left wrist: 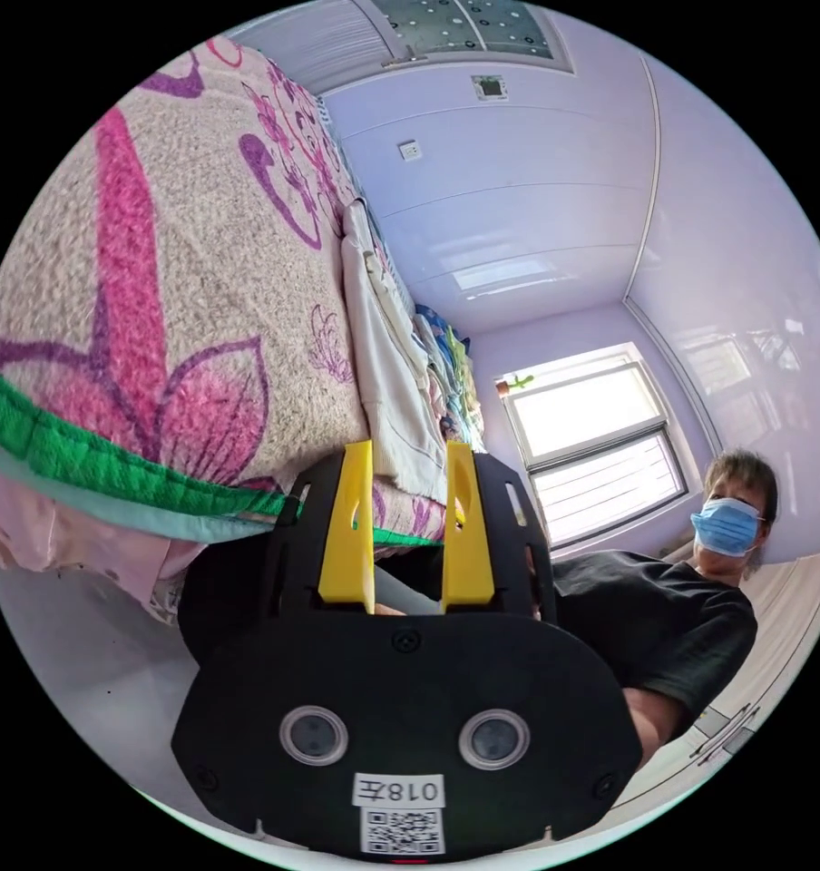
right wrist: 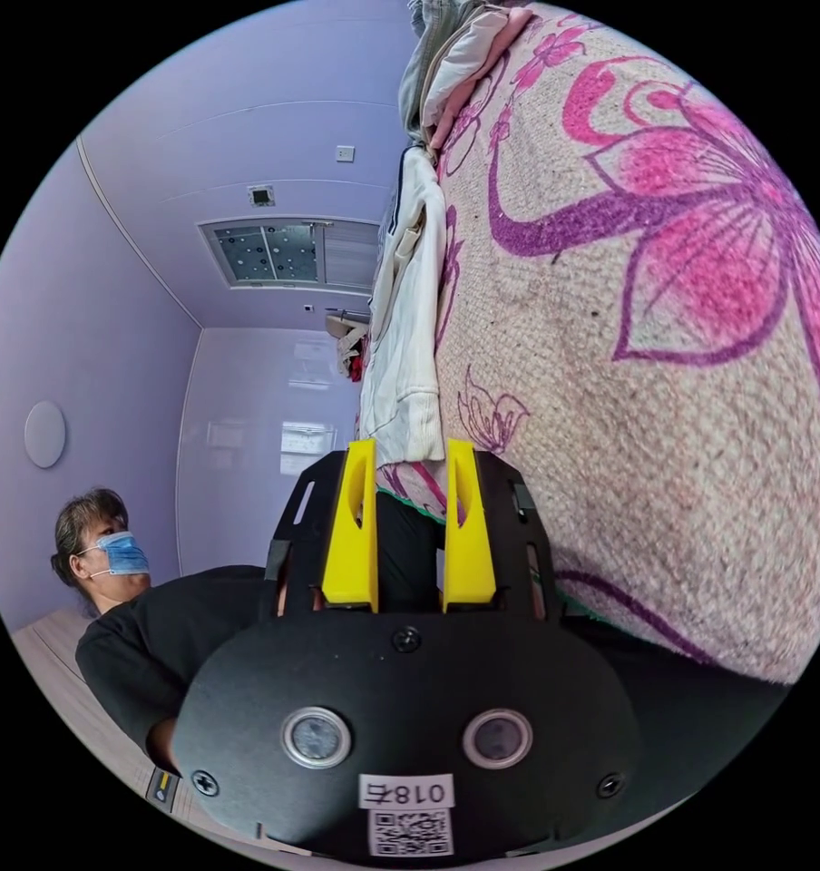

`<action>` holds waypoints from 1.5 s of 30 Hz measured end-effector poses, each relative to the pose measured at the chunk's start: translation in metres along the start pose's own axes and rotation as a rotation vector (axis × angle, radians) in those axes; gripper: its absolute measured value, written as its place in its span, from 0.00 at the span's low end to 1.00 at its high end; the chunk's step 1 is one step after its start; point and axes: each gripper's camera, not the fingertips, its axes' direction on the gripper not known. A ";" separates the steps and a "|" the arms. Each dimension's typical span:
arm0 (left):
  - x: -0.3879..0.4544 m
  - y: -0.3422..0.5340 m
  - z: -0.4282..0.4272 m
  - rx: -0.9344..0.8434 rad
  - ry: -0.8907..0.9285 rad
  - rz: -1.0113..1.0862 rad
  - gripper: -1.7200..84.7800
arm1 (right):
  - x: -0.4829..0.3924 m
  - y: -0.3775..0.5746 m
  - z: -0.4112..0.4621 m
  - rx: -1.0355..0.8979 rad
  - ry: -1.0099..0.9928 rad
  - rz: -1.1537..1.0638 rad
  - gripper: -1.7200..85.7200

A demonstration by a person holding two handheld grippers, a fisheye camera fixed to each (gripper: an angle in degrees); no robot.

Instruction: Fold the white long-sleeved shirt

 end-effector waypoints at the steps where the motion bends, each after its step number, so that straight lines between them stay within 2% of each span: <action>1: -0.001 0.002 -0.001 0.017 0.008 0.005 0.15 | 0.000 0.002 0.001 0.001 -0.001 0.000 0.12; 5: -0.001 0.011 -0.013 0.195 0.025 0.053 0.14 | -0.001 0.006 0.005 -0.001 -0.005 -0.004 0.15; 12: -0.002 -0.004 0.027 0.016 -0.110 0.031 0.14 | -0.006 0.009 0.015 -0.003 -0.011 -0.019 0.15; 21: 0.009 -0.013 0.052 -0.169 -0.117 0.036 0.16 | -0.008 0.013 0.027 -0.009 -0.026 -0.030 0.15; 26: 0.011 -0.017 0.057 -0.168 -0.078 0.040 0.14 | -0.009 0.013 0.038 -0.022 -0.023 -0.029 0.15; 28: 0.010 -0.016 0.059 -0.128 0.010 0.054 0.12 | -0.009 0.013 0.040 -0.014 -0.014 -0.022 0.15; 34: 0.004 -0.012 0.071 -0.113 -0.056 -0.021 0.02 | -0.016 0.015 0.046 -0.028 0.077 -0.022 0.15; 38: 0.016 -0.007 0.061 -0.073 -0.040 -0.005 0.01 | -0.019 0.014 0.051 -0.036 0.096 -0.029 0.15; 45: 0.048 -0.015 0.056 -0.065 -0.003 0.043 0.01 | -0.020 0.003 0.077 -0.086 0.011 -0.047 0.14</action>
